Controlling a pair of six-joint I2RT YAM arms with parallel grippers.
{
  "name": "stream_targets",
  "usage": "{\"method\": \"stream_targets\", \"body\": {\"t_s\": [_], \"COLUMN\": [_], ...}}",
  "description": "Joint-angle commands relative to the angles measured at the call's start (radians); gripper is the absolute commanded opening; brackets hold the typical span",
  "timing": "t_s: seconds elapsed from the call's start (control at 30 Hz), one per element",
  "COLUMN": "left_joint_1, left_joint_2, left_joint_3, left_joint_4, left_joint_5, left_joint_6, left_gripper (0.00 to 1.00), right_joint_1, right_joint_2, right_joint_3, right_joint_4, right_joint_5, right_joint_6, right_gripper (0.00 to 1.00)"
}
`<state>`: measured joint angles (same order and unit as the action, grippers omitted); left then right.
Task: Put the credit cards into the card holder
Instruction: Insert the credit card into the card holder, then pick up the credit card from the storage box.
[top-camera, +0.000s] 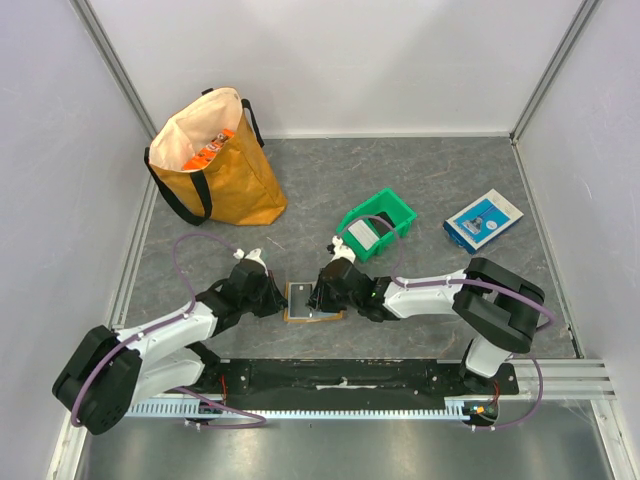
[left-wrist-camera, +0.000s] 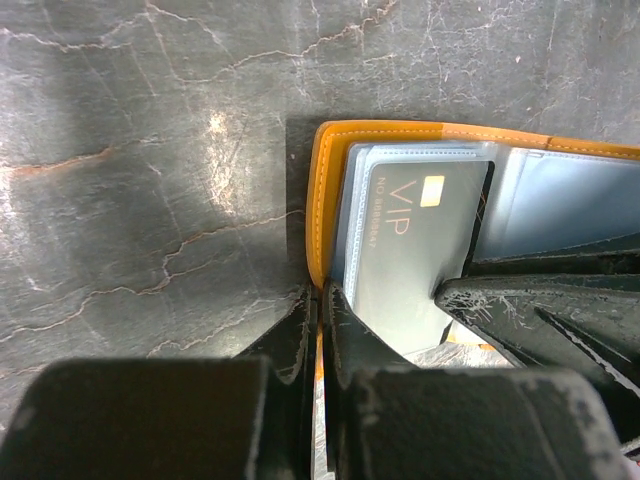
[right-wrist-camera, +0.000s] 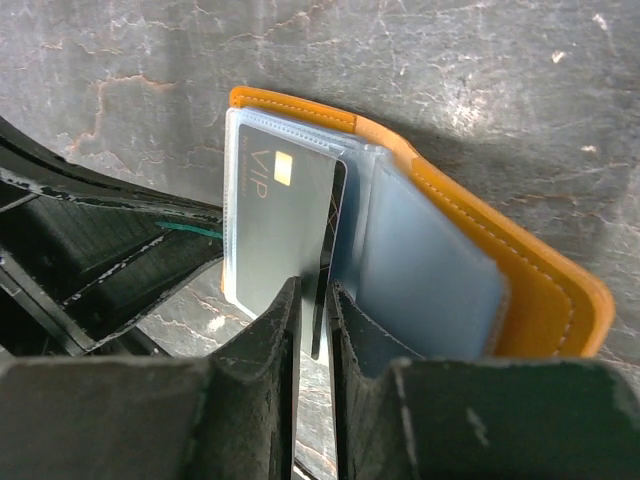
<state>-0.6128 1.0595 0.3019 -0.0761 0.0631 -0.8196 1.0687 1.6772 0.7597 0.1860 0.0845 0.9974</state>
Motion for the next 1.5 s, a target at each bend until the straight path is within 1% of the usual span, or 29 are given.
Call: {"method": "stream_targets", "body": {"t_s": [0.0,0.1,0.2,0.3,0.4,0.5,0.57,0.67,0.73,0.77,0.83,0.93,1.1,1.23,1.47], "left_joint_1": [-0.001,0.001,0.001,-0.001,-0.001,-0.001,0.001,-0.001,0.001,0.001,0.001,0.001,-0.001,-0.001,0.001], "left_joint_2": [0.022,0.02,0.01,-0.016,-0.041,-0.038,-0.029,-0.026,-0.02,-0.015,-0.009,0.005,0.034,0.05,0.06], "left_joint_3": [0.023,0.023,0.032,0.043,0.057,0.074,0.092,0.112,0.124,0.128,0.138,0.151,0.167,0.171,0.175], "left_joint_4": [-0.022,-0.024,-0.039,-0.054,-0.059,-0.067,-0.074,-0.077,-0.077,-0.077,-0.079,-0.079,-0.07,-0.068,-0.063], "left_joint_5": [-0.009,-0.011,-0.011,-0.011,-0.005,0.001,0.009,0.026,0.026,0.026,0.029,0.032,0.043,0.046,0.043], "left_joint_6": [0.008,0.01,0.013,0.022,0.033,0.043,0.053,0.063,0.069,0.071,0.076,0.08,0.085,0.086,0.082], "left_gripper": [0.02,0.02,0.02,0.02,0.02,0.02,0.02,0.02,0.02,0.02,0.02,0.02,0.02,0.02,0.02], "right_joint_1": [0.013,0.01,-0.009,-0.053,-0.117,-0.182,-0.229,-0.335,-0.419,-0.474,-0.545,-0.611,-0.661,-0.667,-0.671], "right_joint_2": [0.006,0.015,-0.011,-0.083,-0.186,-0.267,-0.304,-0.33,-0.317,-0.295,-0.248,-0.159,-0.019,0.056,0.134], "right_joint_3": [0.015,0.023,0.018,0.001,-0.016,0.015,0.058,0.15,0.2,0.231,0.279,0.342,0.403,0.452,0.516], "right_joint_4": [0.138,0.132,0.072,0.006,-0.025,-0.092,-0.181,-0.319,-0.356,-0.385,-0.404,-0.425,-0.419,-0.421,-0.445], "right_joint_5": [-0.057,-0.063,-0.029,0.011,-0.006,-0.012,0.021,0.081,0.039,0.005,-0.078,-0.228,-0.377,-0.416,-0.408], "right_joint_6": [-0.008,-0.016,-0.025,-0.075,-0.15,-0.248,-0.322,-0.426,-0.488,-0.523,-0.575,-0.649,-0.738,-0.778,-0.818], "right_gripper": [0.2,0.24,0.35,0.46,0.51,0.58,0.62,0.68,0.7,0.71,0.71,0.73,0.76,0.78,0.81]}}
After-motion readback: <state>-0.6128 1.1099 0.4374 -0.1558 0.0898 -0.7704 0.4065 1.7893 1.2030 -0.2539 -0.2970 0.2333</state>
